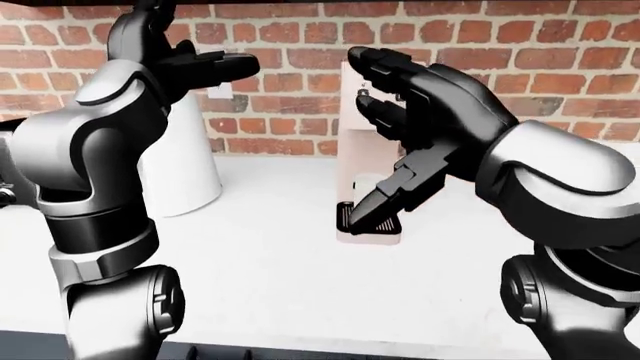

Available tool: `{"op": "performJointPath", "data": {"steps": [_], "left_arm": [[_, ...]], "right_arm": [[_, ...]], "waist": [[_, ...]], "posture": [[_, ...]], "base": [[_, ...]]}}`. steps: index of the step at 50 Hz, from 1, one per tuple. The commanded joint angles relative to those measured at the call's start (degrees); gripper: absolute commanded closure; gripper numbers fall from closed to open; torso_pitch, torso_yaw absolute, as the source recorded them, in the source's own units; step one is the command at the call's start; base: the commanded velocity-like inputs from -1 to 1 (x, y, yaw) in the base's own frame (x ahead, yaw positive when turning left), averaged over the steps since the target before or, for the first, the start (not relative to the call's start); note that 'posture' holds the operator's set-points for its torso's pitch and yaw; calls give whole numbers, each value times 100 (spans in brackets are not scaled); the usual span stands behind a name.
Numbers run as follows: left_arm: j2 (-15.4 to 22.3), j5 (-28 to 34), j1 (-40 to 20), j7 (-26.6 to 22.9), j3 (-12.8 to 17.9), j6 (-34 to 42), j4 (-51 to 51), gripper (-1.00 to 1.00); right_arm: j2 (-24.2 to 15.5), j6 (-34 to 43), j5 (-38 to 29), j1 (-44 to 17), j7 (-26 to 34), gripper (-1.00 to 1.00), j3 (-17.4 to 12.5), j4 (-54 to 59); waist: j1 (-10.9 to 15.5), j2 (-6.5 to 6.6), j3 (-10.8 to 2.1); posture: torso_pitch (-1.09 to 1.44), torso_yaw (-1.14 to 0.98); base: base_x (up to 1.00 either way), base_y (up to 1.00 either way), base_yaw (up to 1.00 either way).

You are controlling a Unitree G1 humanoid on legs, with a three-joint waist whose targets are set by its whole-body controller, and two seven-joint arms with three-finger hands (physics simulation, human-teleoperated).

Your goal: Press the button on the coffee machine to serve coffee.

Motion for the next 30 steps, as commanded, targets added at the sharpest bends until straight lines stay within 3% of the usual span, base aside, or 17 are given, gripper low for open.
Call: {"op": "performJointPath", "data": {"steps": [1,8,30], "left_arm": [[47,-11,-186,-1,32,-137,-113,-100],[46,-22,-127,-11,38,-188,-108,-100],[39,-56,-124,21,38,-163,-143,-100]], "right_arm": [[-47,-156,-146,-174,20,-100,-83,41],[-23,-175,-739,-119,516,-100,-64,38],[462,-44,-3440,41,2640,-100,-47,-97]], "waist": [[2,20,-9],[7,22,-14],[9,60,-36]], "posture": [[-58,0],[-58,0],[-58,0]], "base": [[0,0,0],[0,0,0],[0,0,0]]}}
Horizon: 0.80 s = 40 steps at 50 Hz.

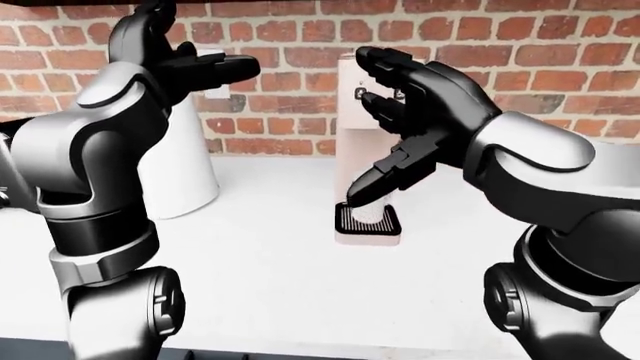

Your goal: Press the button on the coffee machine to serve coffee.

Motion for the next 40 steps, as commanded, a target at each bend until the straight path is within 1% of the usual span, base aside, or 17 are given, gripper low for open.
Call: {"op": "performJointPath", "data": {"steps": [1,7,13,16,31,40], "left_arm": [[46,5,-178,-14,32,-187,-74,-100],[54,-24,-184,15,43,-160,-102,-100],[54,-47,-174,28,43,-169,-111,-100],[48,-50,-156,28,31,-175,-124,-100],[56,-64,-224,48,30,-154,-82,-100],[49,-72,-171,41,29,-193,-90,-100]], "right_arm": [[-5,-150,-363,-162,191,-100,-51,-10],[76,-237,-994,-136,672,-100,62,33],[228,-179,-1490,-172,1042,-100,100,2],[239,-278,-1738,-167,1232,-100,192,71],[422,-497,-2840,-165,2083,-100,431,293],[559,-526,-3371,-178,2456,-100,467,333]], "waist": [[-2,20,-17],[-11,33,-19],[-19,46,-17],[-21,55,-17],[-37,85,-13],[-35,103,-12]], "posture": [[-58,0],[-58,0],[-58,0],[-58,0],[-58,0],[-58,0]], "base": [[0,0,0],[0,0,0],[0,0,0],[0,0,0],[0,0,0],[0,0,0]]}}
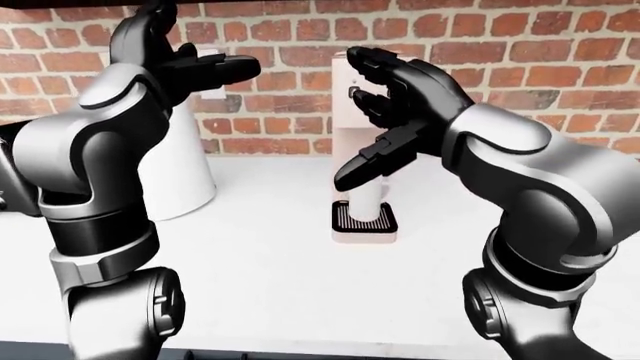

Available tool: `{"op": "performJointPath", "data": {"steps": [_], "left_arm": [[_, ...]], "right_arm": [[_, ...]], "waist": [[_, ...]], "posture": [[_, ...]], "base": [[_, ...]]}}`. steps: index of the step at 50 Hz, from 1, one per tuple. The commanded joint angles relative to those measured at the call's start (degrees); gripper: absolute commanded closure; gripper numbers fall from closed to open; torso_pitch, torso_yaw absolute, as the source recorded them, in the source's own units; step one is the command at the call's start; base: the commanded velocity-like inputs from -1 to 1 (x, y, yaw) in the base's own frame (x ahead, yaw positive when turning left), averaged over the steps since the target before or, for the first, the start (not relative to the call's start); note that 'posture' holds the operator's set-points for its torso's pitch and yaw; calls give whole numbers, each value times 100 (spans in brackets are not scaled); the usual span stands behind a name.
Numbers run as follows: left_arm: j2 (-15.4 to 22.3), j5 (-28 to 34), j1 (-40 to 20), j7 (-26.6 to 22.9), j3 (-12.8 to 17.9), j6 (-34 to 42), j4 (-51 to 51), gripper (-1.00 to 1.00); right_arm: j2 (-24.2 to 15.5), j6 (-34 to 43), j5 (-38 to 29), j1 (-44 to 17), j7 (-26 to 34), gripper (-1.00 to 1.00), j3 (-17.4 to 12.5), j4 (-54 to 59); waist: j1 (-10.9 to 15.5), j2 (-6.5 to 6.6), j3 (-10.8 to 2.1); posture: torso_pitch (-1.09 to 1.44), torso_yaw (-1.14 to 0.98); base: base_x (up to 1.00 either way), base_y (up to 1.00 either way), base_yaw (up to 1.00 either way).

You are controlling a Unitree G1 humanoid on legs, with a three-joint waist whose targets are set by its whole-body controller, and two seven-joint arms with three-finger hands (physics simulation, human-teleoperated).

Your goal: Press the button on the coffee machine to serve coffee.

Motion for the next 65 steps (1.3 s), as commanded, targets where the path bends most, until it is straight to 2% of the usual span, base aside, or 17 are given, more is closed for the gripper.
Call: {"op": "performJointPath", "data": {"steps": [1,20,31,65], "left_arm": [[49,3,-191,-9,31,-172,-105,-100],[39,-24,-123,-5,53,-155,-175,-100],[47,-45,-103,12,49,-169,-173,-100],[28,-48,-91,-4,42,-237,-132,-100]], "right_arm": [[-12,-194,-219,-176,64,-100,-76,8],[293,-553,-1018,-260,599,-100,39,437],[341,-773,-1319,-240,819,-100,38,666],[564,-1217,-1848,-191,1122,-100,47,1134]], "waist": [[1,22,-23],[-11,52,-32],[-12,63,-36],[-14,83,-24]], "posture": [[-58,0],[-58,0],[-58,0],[-58,0]], "base": [[0,0,0],[0,0,0],[0,0,0],[0,0,0]]}}
